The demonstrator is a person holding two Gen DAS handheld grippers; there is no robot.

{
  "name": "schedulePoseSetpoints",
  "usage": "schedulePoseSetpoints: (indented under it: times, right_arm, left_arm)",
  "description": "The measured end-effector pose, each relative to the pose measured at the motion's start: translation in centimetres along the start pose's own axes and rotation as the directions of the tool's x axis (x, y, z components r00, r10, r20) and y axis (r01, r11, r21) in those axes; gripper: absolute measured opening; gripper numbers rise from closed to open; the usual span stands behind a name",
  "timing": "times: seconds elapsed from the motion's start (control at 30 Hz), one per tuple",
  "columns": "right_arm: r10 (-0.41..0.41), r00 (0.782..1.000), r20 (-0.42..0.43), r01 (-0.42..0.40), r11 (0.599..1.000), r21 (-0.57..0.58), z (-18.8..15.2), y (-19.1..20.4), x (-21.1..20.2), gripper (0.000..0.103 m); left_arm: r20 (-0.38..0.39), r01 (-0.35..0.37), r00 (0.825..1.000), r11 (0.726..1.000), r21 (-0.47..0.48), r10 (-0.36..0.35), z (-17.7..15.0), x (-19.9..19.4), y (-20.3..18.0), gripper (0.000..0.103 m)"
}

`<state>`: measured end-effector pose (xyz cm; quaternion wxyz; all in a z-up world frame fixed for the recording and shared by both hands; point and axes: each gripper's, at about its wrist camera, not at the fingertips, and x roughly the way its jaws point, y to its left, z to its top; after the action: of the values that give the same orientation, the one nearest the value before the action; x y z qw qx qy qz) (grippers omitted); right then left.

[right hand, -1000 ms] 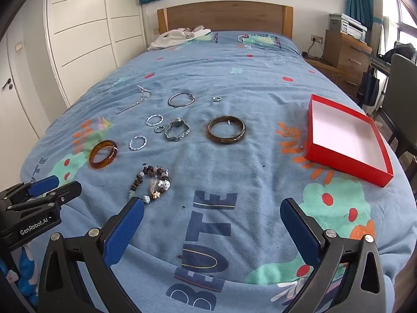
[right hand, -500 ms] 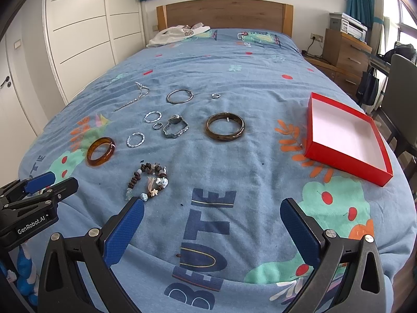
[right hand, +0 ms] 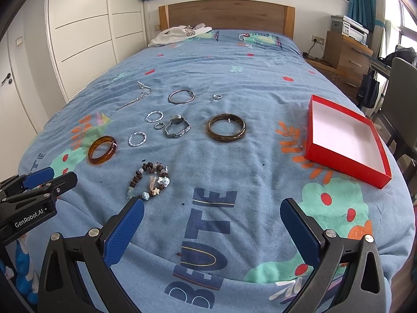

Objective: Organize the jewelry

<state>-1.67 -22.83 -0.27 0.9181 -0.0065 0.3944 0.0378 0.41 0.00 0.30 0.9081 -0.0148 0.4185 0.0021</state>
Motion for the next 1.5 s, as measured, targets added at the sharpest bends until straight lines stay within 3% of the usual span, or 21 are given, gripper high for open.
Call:
schedulePoseSetpoints:
  times: [0.53, 0.83, 1.13, 1.37, 1.5]
  right_arm:
    - [-0.005, 1.000, -0.009, 0.005, 1.000, -0.020, -0.1, 0.4, -0.2, 0.102]
    - [0.013, 1.000, -0.018, -0.013, 1.000, -0.017, -0.2, 0.4, 0.0, 0.102]
    - [0.103, 0.994, -0.048, -0.103, 0.994, -0.018, -0.4, 1.3, 0.9, 0.102]
    - [0.192, 0.978, -0.081, -0.195, 0.980, -0.024, 0.5, 2.8, 3.0, 0.102]
    - [0.246, 0.963, -0.112, -0.249, 0.968, -0.018, 1.2, 3.9, 5.2, 0.102]
  left_arm:
    - [0.016, -0.004, 1.000, 1.000, 0.000, 0.004, 0.0, -0.3, 0.0, 0.059]
    - [-0.029, 0.000, 1.000, 1.000, -0.013, -0.001, 0.0, 0.2, 0.9, 0.059]
    - [-0.036, -0.005, 0.999, 1.000, -0.017, 0.004, 0.7, 0.8, 3.3, 0.059]
    - [-0.050, 0.053, 0.997, 0.999, -0.001, -0.053, 2.8, 2.6, 4.7, 0.059]
    - [-0.063, 0.044, 0.997, 0.998, 0.043, -0.041, 4.1, 4.9, 4.1, 0.059]
